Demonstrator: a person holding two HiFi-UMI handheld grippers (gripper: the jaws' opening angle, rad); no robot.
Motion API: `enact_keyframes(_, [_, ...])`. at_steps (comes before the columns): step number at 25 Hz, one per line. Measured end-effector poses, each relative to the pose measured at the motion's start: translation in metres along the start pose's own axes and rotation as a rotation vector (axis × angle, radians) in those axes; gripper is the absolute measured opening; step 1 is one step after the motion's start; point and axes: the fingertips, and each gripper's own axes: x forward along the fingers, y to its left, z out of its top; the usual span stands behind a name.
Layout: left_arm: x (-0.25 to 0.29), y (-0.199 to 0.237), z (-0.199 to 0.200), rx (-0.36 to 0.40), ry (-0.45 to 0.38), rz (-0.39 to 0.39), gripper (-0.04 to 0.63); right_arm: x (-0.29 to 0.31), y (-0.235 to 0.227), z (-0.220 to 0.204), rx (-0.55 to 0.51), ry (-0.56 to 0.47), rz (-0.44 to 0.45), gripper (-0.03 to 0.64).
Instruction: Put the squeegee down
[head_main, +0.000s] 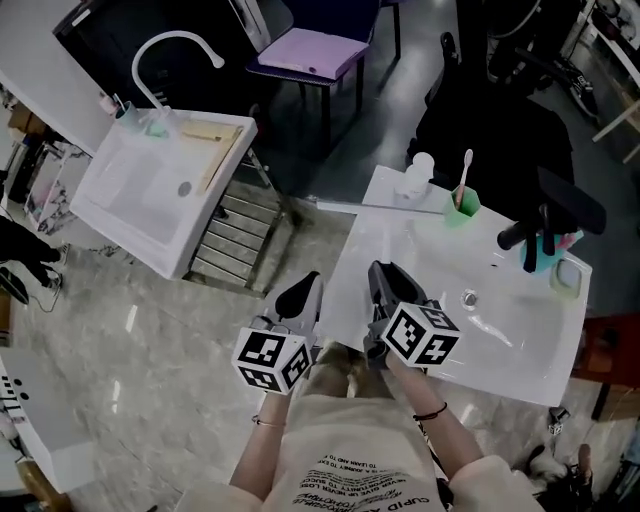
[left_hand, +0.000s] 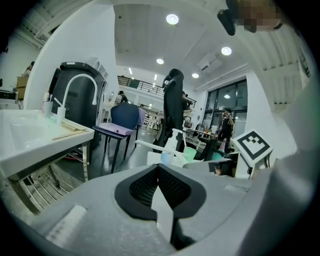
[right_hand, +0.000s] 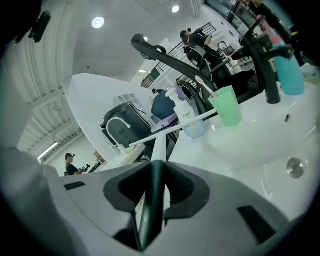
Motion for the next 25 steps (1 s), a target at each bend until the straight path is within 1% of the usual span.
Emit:
enact_keyframes(5, [0.018,0.008,-0.014,-0.003,0.055,-0.049,0.021,0.015,-0.006,-0.008,0.002,0.007,-0.04,0.098])
enact_keyframes(11, [0.033,0.01,-0.03,-0.009,0.114,-0.103,0.021,0.024,-0.015,-0.022,0.031,0.031,-0.091,0.098])
enact_keyframes(19, [0.047,0.012,-0.042,-0.006,0.161,-0.154,0.021,0.031,-0.024,-0.034,0.055,0.067,-0.146,0.098])
enact_keyframes(25, [0.051,0.013,-0.049,-0.012,0.183,-0.174,0.021,0.034,-0.028,-0.04,0.059,0.081,-0.174,0.098])
